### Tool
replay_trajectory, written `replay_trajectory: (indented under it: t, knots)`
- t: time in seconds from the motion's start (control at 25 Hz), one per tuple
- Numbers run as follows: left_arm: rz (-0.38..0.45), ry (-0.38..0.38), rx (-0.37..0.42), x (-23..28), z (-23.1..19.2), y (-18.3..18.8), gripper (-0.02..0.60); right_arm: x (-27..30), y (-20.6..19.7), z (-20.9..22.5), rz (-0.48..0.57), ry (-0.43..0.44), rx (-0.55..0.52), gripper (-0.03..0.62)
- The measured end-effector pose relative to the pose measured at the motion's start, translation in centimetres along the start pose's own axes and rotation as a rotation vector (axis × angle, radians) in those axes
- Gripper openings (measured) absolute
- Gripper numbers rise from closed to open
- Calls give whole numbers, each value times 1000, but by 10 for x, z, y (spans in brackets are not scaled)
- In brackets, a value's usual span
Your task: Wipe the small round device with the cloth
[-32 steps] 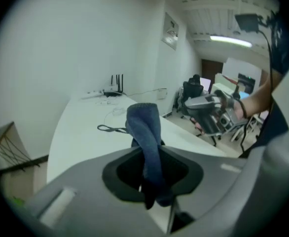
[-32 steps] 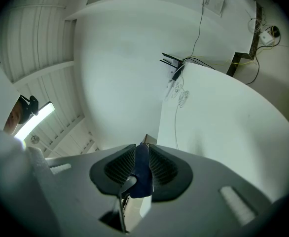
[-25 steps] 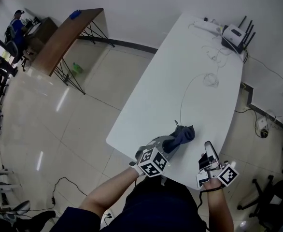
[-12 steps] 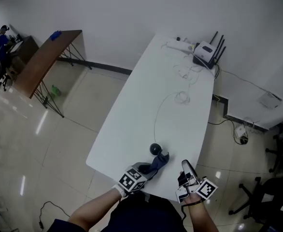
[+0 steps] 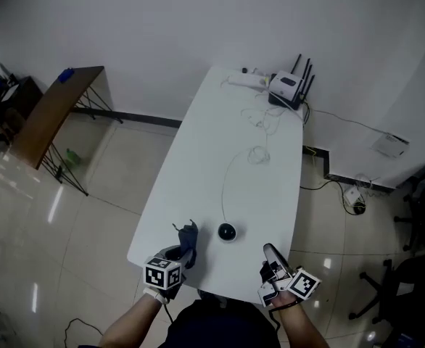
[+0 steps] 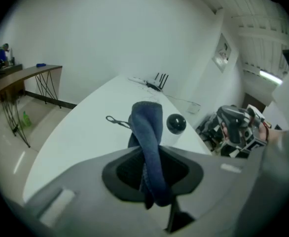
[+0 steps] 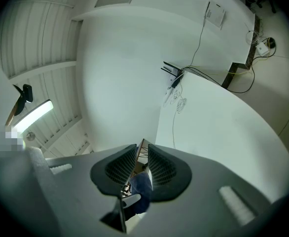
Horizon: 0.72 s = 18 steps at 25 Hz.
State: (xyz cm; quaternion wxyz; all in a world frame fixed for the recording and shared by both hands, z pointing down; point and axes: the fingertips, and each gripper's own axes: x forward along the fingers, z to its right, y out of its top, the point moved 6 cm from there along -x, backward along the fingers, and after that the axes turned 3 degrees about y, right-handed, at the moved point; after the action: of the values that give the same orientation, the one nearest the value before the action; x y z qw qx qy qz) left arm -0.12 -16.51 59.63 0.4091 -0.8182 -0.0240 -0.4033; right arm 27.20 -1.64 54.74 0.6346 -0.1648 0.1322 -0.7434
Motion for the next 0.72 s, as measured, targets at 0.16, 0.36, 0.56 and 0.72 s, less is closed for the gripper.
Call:
replay_trajectory:
  t: [0.16,0.36,0.56,0.72]
  knots:
    - [-67,-10,-43,16,3,0,77,9,-5,-9,-16,19,-28,75]
    - [-147,-73,-67,46,14,-6,78,19,-16,-8,-47,-12,-10,75]
    - [-185,-118,-171,62,19,-15,81,28,-23,-7,-80,-30,14,74]
    - [-203,-70,-118,68,15,-18,137,39,-31,-10,-122,-6,3,72]
